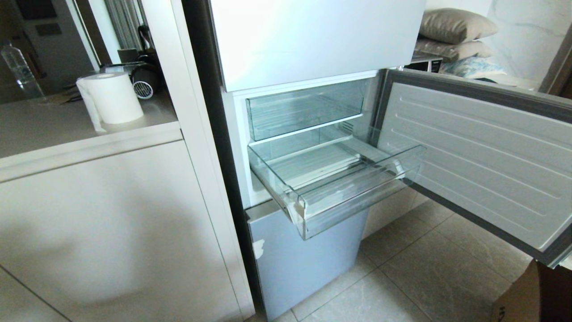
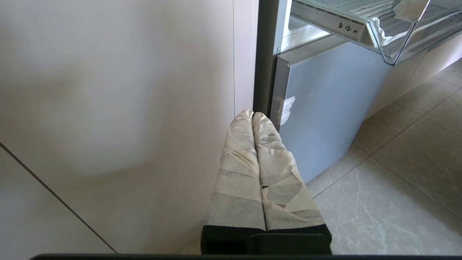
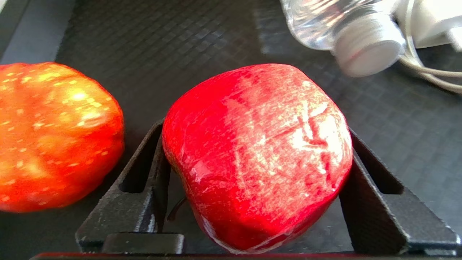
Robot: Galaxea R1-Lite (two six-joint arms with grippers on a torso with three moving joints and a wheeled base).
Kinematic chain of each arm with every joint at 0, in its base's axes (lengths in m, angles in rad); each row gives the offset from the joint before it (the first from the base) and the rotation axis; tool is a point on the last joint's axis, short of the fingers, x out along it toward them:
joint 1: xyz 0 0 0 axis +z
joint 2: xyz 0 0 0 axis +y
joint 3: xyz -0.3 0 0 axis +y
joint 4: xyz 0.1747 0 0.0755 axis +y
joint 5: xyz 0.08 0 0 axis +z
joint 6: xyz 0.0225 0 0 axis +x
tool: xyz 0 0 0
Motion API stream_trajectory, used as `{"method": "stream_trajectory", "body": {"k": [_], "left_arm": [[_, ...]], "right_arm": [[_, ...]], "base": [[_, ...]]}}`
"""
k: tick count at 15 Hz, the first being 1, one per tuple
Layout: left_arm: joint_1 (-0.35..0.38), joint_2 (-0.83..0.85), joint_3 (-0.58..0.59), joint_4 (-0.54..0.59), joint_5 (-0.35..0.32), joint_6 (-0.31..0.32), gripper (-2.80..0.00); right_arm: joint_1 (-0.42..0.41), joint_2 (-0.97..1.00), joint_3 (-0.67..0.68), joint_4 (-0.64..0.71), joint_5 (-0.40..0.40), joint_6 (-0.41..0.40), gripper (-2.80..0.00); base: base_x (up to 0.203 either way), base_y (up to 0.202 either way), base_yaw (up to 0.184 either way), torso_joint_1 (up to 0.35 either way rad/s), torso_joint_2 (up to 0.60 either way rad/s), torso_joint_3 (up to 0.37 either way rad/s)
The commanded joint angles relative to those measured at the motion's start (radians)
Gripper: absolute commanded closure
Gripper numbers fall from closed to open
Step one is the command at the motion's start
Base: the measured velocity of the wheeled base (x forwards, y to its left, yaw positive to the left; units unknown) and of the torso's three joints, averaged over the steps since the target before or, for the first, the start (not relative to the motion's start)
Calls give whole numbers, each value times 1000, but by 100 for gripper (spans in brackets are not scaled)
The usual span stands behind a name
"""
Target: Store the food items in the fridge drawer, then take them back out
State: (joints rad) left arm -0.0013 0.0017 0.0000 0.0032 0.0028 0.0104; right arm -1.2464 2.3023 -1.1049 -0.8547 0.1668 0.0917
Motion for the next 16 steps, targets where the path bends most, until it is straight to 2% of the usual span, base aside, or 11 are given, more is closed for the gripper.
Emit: {"method": "stream_trajectory", "body": {"k": [1, 4, 6, 11, 16], "left_arm": [[0, 1, 0, 0, 0, 0, 0], [0, 1, 0, 0, 0, -1, 0], [0, 1, 0, 0, 0, 0, 0], [0, 1, 0, 0, 0, -1, 0], [0, 1, 0, 0, 0, 0, 0]], "right_arm": [[0, -8, 3, -4, 3, 0, 0], [-3, -61, 33, 5, 6, 2, 0], [-10, -179, 103, 26, 19, 3, 0], [0, -627, 375, 113, 70, -4, 0], [89, -1031, 672, 156, 135, -24, 0]], "base": [[0, 0, 0, 0, 0, 0], [0, 0, 0, 0, 0, 0], [0, 0, 0, 0, 0, 0], [0, 0, 0, 0, 0, 0], [0, 0, 0, 0, 0, 0]]}}
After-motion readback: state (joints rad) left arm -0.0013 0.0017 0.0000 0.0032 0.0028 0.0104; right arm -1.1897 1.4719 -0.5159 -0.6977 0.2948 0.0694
